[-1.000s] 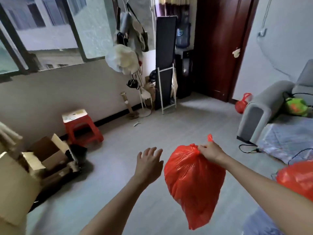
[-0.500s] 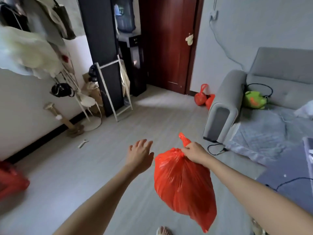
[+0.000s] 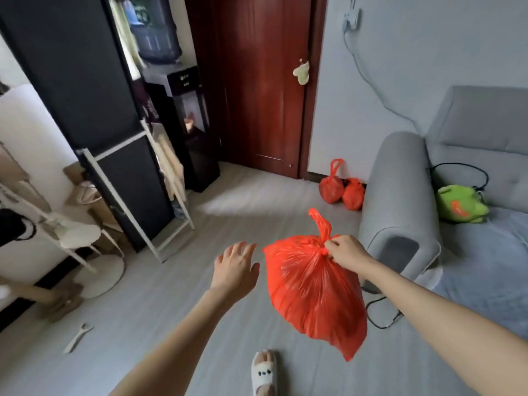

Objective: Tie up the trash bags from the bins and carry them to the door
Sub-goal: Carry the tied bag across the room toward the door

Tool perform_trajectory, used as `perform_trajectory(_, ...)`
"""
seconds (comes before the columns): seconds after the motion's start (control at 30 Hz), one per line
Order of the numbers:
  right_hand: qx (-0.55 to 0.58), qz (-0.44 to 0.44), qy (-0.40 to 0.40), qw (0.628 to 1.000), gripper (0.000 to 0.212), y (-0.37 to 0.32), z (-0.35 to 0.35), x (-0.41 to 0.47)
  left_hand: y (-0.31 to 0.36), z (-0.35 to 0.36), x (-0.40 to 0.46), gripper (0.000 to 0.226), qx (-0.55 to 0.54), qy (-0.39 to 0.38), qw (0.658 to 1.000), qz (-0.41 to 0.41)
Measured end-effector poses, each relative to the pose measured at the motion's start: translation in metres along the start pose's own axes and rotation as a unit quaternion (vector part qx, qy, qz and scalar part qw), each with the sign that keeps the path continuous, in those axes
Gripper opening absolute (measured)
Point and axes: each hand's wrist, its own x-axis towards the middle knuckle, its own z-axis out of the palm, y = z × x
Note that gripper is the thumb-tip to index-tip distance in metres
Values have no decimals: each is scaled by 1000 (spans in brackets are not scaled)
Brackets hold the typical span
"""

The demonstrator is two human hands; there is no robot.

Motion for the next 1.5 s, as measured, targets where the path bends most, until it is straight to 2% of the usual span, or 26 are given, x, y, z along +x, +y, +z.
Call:
perform_trajectory(0.17,11,49,-2,999,34,-23,-22,168,-6,-20,195,50,-21,-22,999,21)
perform_trajectory(0.3,-4,70,22,997,32,-26,-56,274,19,-37,325,50,-14,-39,997,58)
perform_trajectory(0.5,29,134,46,989,32,3,-93,450,63,-22,514,52,-31,-69,992,100)
perform_trajectory(0.57,23,142,53,988,36,17,-111,519,79,-12,592,51,-27,-70,992,105)
perform_trajectory(0.6,23,147,52,988,37,14,-113,521,81,-17,599,51,-23,-73,992,101)
perform_trajectory(0.63,9,152,56,987,38,29,-132,580,98,-9,663,51,-30,-78,991,100)
perform_trajectory(0.7,1,163,69,984,39,38,-152,626,115,-9,721,51,-27,-81,990,109)
perform_trajectory(1.0,127,268,176,939,30,99,-223,847,184,-7,955,57,-31,-91,987,126)
perform_trajectory(1.17,139,335,222,905,30,169,-205,967,223,51,1096,63,-25,-102,981,162)
perform_trajectory(1.3,174,393,256,866,27,251,-156,1054,255,135,1200,72,30,-91,977,192)
perform_trajectory(1.4,205,438,262,836,27,317,-103,1114,279,209,1272,82,100,-55,962,250)
perform_trajectory(1.5,225,457,245,825,29,361,-62,1153,302,252,1321,91,158,-2,939,305)
